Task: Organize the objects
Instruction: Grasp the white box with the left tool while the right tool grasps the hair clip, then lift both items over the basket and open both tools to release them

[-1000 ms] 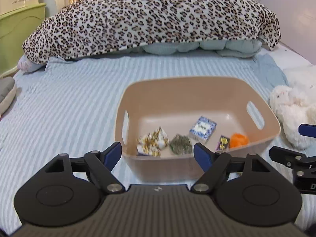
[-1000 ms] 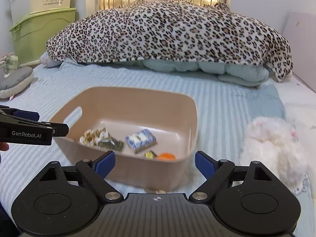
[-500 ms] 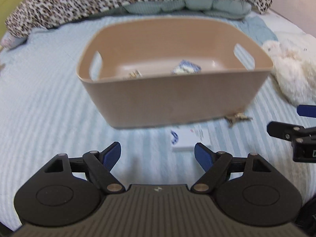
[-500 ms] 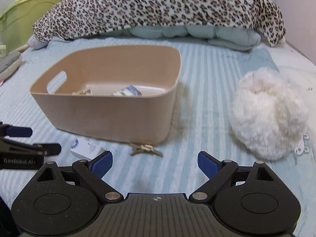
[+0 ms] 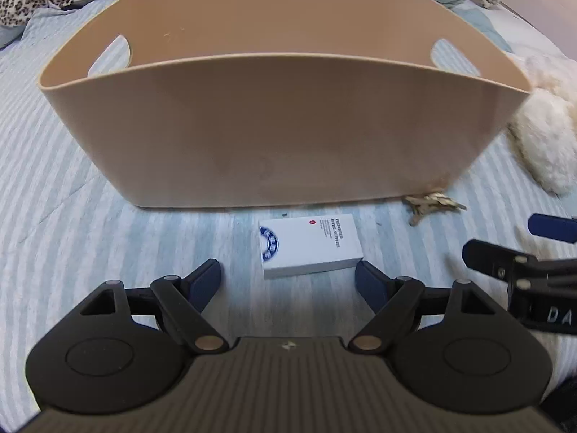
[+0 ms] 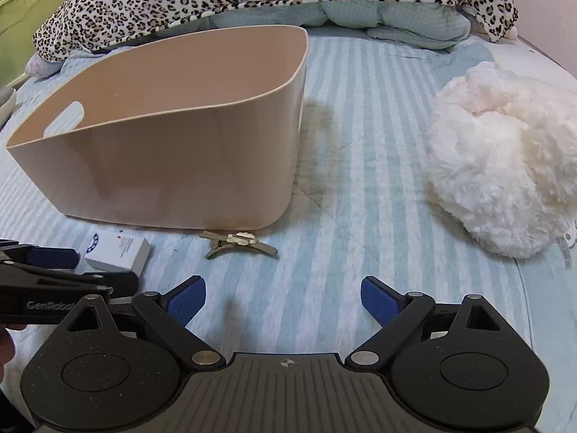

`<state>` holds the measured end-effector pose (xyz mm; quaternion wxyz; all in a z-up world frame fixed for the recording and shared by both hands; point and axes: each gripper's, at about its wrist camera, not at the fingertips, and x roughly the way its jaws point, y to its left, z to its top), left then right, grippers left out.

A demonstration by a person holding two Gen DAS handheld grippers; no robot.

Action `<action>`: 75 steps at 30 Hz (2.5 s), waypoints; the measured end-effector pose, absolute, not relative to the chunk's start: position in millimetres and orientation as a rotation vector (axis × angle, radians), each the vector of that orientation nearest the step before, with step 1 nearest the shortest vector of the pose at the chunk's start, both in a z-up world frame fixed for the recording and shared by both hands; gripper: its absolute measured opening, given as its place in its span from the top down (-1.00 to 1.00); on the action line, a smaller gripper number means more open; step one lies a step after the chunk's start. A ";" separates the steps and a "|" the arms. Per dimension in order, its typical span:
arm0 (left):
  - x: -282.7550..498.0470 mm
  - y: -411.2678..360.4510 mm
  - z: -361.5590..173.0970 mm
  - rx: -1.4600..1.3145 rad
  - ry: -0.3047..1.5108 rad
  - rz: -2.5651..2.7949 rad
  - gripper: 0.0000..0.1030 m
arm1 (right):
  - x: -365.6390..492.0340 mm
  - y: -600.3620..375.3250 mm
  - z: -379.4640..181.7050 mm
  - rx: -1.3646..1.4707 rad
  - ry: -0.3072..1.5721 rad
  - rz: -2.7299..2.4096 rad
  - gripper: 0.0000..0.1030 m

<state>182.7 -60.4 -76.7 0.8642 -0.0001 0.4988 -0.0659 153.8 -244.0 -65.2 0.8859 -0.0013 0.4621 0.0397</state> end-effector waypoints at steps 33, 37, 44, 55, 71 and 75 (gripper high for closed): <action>182.2 5.3 -65.3 0.000 1.015 -0.078 0.20 | 183.1 -211.0 -99.1 0.001 0.907 0.065 -0.74; 178.8 9.5 -60.9 0.009 1.009 -0.080 0.37 | 179.8 -207.2 -96.0 -0.013 0.884 0.082 -0.04; 168.6 9.5 -53.1 0.021 0.997 -0.083 0.38 | 167.4 -199.9 -88.7 -0.030 0.877 0.099 -0.03; 147.0 -1.1 -13.0 0.029 0.879 -0.103 0.38 | 121.6 -202.4 -27.7 0.041 0.750 0.142 -0.03; 156.9 -13.5 69.5 0.088 0.645 -0.094 0.38 | 132.4 -201.3 65.4 0.034 0.503 0.161 -0.04; 184.6 -19.3 71.2 0.071 0.651 -0.073 0.38 | 155.8 -196.4 67.4 0.008 0.511 0.165 -0.04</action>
